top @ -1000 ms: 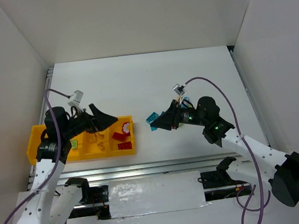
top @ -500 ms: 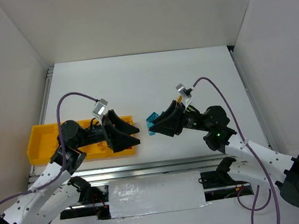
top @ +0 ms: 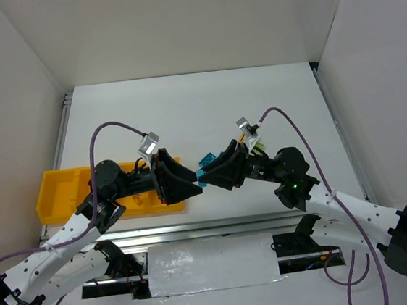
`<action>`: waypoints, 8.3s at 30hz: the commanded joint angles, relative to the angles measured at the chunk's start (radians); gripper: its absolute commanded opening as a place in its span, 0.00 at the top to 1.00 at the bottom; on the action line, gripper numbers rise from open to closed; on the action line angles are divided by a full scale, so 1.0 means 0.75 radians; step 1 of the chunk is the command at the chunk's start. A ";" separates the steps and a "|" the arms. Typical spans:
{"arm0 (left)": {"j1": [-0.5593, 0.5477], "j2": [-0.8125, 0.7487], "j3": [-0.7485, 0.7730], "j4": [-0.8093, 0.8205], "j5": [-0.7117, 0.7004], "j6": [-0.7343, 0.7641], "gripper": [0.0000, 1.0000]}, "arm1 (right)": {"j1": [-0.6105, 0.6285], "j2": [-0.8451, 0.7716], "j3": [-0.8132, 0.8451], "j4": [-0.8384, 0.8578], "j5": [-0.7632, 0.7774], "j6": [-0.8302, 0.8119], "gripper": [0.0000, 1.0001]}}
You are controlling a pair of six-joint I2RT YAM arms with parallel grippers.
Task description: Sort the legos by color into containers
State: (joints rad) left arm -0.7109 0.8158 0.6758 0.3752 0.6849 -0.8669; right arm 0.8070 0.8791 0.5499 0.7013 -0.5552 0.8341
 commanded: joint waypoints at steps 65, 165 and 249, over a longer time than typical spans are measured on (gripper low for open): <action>1.660 0.536 0.463 -1.572 -1.540 0.161 0.96 | -0.211 -0.352 0.052 -0.864 0.489 -0.194 0.00; 0.312 -0.022 -0.071 -0.602 -0.105 -0.378 0.08 | 0.296 0.341 0.504 -1.119 0.262 -1.057 1.00; 1.682 0.757 0.623 -1.558 -1.468 0.141 0.59 | 0.298 0.153 0.240 -1.089 0.691 -0.828 0.00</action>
State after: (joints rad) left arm 0.5049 1.3605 1.1534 -0.8349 -0.4881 -0.7959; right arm 1.0317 0.9756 0.7124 -0.1165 -0.0238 0.2043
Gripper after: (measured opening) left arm 0.410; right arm 0.996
